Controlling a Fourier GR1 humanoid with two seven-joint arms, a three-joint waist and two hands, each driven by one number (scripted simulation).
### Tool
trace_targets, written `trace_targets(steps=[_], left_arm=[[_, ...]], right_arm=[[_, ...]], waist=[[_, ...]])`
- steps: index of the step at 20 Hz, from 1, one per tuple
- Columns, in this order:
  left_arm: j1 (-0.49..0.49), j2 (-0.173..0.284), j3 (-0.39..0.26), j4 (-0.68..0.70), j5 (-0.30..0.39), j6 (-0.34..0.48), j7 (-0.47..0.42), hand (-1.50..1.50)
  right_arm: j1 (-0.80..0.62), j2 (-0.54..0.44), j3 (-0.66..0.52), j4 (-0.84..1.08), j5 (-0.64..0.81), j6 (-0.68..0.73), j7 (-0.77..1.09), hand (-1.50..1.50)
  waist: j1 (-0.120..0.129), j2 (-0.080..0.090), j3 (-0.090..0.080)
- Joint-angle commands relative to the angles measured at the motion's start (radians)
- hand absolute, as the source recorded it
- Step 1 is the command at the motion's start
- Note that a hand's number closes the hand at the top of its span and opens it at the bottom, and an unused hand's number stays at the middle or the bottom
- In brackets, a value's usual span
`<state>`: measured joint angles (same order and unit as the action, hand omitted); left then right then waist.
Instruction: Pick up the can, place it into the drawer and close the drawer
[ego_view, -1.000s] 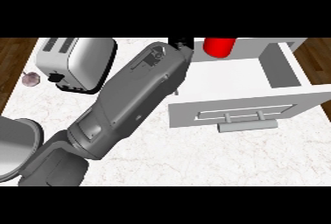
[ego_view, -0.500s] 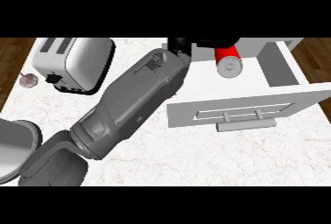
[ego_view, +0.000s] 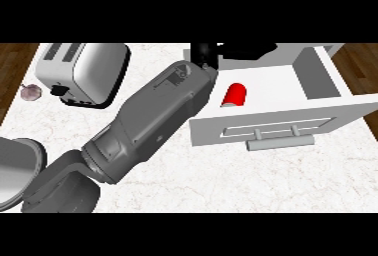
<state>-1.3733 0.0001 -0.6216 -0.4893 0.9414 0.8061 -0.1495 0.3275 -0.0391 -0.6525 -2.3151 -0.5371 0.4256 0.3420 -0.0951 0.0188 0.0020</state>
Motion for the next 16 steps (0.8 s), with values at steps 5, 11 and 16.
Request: trace_targets(steps=[5,11,16], left_arm=[[-0.011,0.000,0.005,0.024,0.062,-0.017,-0.067,-1.50],[-0.035,0.000,0.001,-0.002,0.088,-0.006,-0.115,-1.50],[-0.026,0.000,0.001,-0.012,0.100,-0.004,-0.162,-1.50]], right_arm=[[-0.011,-0.044,-0.052,-0.033,0.025,0.034,-0.053,-1.50],[-0.095,-0.098,-0.013,-0.078,0.218,0.094,-0.163,-1.50],[-0.169,-0.088,0.045,-0.068,0.386,0.090,-0.239,-1.50]], waist=[[-0.001,0.000,0.000],[0.010,0.005,0.000],[0.043,0.001,-0.001]])
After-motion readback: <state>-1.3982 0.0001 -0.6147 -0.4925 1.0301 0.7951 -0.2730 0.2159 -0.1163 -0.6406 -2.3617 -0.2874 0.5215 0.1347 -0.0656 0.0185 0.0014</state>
